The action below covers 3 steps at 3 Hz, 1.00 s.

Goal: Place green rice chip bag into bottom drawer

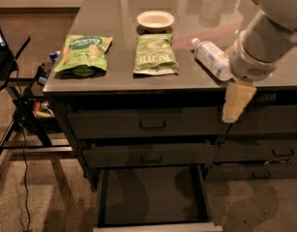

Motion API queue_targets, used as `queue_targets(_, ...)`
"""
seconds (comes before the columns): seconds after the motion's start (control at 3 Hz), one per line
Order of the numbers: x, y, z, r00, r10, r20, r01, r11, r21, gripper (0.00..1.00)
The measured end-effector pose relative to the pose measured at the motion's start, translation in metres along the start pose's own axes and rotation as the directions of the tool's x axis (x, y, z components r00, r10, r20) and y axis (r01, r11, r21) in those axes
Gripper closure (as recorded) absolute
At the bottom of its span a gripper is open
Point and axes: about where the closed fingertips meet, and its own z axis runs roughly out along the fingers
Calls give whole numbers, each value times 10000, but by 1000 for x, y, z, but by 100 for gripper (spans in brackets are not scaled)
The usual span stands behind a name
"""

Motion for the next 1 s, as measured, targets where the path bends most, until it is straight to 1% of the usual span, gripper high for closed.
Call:
queue_targets(0.33,-40,-16,-9,9956,-853,398,850,9963,92,0)
queue_targets(0.67,-40,-16,-9,9955,-854,399,851,9963,92,0)
queue_targets(1.0,-62,-34,-10,9898,-1098,912,1089,9939,148,0)
